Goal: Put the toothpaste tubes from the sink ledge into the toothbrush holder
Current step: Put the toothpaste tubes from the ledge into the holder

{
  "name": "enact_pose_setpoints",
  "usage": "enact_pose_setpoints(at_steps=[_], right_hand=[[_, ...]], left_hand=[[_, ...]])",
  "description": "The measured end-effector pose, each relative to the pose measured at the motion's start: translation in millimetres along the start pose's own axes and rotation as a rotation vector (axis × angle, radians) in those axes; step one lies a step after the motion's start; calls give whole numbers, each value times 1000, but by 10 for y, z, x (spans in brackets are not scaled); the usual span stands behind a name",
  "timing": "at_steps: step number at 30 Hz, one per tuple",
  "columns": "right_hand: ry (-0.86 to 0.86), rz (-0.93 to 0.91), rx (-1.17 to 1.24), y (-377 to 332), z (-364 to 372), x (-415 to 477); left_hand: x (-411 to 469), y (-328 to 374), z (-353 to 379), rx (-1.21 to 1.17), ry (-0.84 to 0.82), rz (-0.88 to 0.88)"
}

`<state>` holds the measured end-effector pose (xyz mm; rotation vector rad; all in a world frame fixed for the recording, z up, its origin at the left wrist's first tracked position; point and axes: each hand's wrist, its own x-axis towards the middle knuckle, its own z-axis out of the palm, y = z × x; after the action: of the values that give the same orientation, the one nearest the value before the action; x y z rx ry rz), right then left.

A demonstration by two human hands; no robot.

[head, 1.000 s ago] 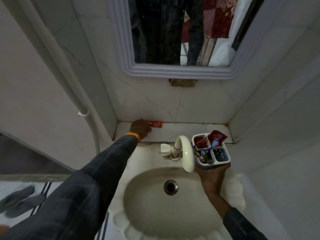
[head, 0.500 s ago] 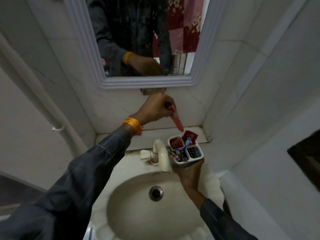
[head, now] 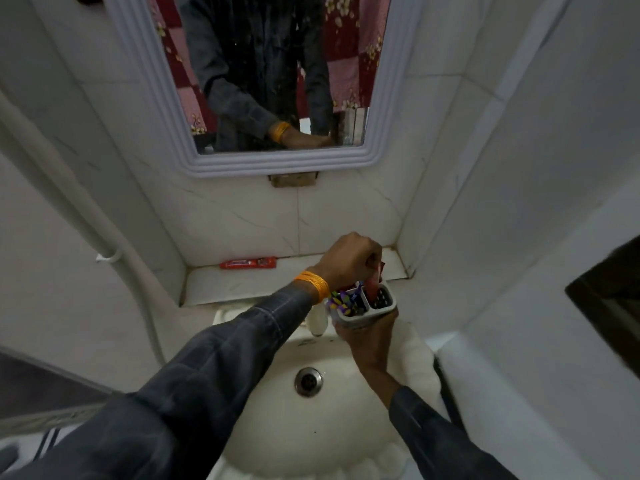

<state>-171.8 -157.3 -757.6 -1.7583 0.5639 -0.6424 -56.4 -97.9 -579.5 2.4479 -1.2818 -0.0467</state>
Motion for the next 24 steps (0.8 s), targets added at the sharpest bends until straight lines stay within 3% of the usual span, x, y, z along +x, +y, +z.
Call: enact_pose_setpoints(at_steps=[6, 10, 16, 24], right_hand=[[-5, 38, 76, 26, -43, -39], [8, 61, 109, 15, -57, -25], [3, 46, 131, 52, -4, -44], [-30, 78, 131, 35, 23, -33]], left_hand=[[-42, -219, 11, -145, 56, -22], [-181, -809, -43, -193, 122, -232], [-681, -1905, 200, -46, -28, -635], [-814, -2327, 532, 150, -164, -651]])
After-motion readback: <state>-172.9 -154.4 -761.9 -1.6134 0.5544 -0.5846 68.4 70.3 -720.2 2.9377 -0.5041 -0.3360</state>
